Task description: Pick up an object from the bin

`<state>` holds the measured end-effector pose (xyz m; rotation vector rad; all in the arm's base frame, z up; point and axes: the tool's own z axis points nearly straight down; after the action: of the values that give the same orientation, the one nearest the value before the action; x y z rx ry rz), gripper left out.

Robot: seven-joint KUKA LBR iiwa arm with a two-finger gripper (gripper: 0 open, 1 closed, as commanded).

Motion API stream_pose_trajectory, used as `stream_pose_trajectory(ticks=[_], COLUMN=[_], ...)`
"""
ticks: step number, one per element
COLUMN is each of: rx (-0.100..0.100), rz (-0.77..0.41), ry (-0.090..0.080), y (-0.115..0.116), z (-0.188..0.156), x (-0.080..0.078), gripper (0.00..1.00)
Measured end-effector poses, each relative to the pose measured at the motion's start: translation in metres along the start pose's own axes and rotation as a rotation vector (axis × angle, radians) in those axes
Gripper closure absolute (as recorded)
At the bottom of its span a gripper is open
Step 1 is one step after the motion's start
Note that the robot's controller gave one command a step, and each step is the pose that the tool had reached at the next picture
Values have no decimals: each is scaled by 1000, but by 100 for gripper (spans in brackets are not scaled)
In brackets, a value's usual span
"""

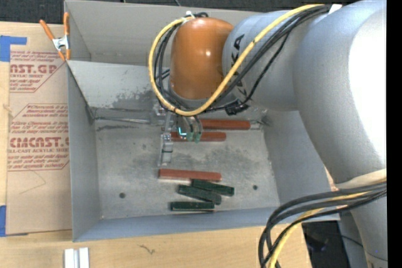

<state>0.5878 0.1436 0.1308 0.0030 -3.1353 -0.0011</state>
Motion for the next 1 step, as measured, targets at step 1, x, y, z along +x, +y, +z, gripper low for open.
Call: stream_pose_trajectory(ticks=[1], rx=[3], rz=[18], ry=[5], y=[-56], z=[66], x=[65], gripper=[0])
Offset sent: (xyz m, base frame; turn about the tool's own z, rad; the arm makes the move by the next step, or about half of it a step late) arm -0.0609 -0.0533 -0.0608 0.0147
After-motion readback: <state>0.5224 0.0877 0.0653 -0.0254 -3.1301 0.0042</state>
